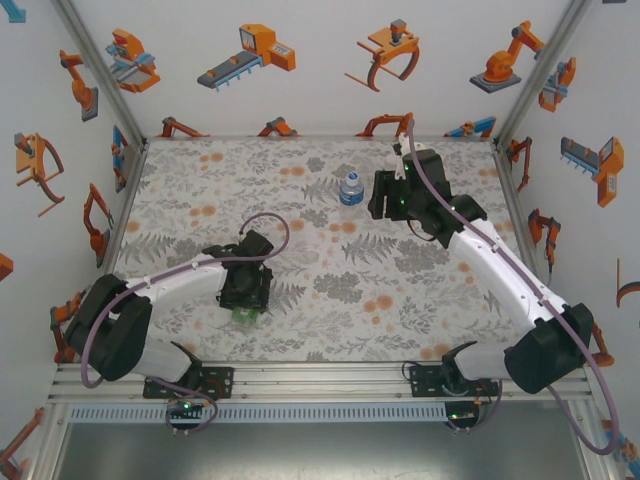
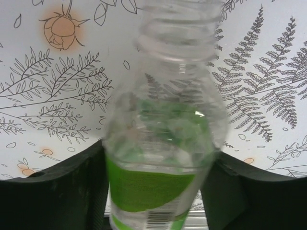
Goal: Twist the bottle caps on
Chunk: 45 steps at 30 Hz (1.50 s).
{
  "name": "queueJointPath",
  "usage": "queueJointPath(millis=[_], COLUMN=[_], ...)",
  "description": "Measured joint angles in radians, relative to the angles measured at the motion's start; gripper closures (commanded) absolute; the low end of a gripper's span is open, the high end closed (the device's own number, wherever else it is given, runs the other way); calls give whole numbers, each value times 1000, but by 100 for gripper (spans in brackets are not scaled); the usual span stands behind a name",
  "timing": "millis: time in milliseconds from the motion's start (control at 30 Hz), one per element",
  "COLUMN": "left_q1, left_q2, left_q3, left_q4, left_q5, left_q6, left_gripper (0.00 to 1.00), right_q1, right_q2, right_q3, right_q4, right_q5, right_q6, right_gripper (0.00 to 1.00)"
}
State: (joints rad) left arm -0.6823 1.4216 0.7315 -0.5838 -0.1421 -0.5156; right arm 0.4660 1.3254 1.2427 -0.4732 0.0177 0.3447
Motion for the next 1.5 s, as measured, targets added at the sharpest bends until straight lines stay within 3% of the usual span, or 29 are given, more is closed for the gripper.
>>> queueJointPath(millis=[167, 400, 567, 667, 1000, 1200, 1300, 1500], left_q1=[0, 0, 14, 50, 179, 256, 310, 343], left_q2=[-9, -97, -203, -248, -294, -441, -514, -580], left_q3=[0, 40, 156, 218, 348, 320, 293, 251], left_q4=[2, -22, -31, -31, -33, 63, 117, 145], left_q5=[-4, -26, -25, -6, 215, 426, 517, 523], left_q6=[-2, 41, 127, 181, 317, 357, 370, 461], left_gripper=[63, 70, 82, 100, 100, 97, 100, 100], right_q1=[0, 0, 35, 86, 255, 323, 348, 368], right_q2=[0, 0, 2, 19, 214, 363, 435, 552], right_q3=[0, -1, -32, -40, -40, -2, 40, 128], right_q4=[0, 0, 16, 23, 49, 66, 71, 76], right_q5=[-2, -17, -25, -25, 2, 29, 48, 76], right_q6=[0, 22, 56, 73, 87, 86, 85, 98], right_gripper=[47, 54, 54, 54, 53, 53, 51, 49])
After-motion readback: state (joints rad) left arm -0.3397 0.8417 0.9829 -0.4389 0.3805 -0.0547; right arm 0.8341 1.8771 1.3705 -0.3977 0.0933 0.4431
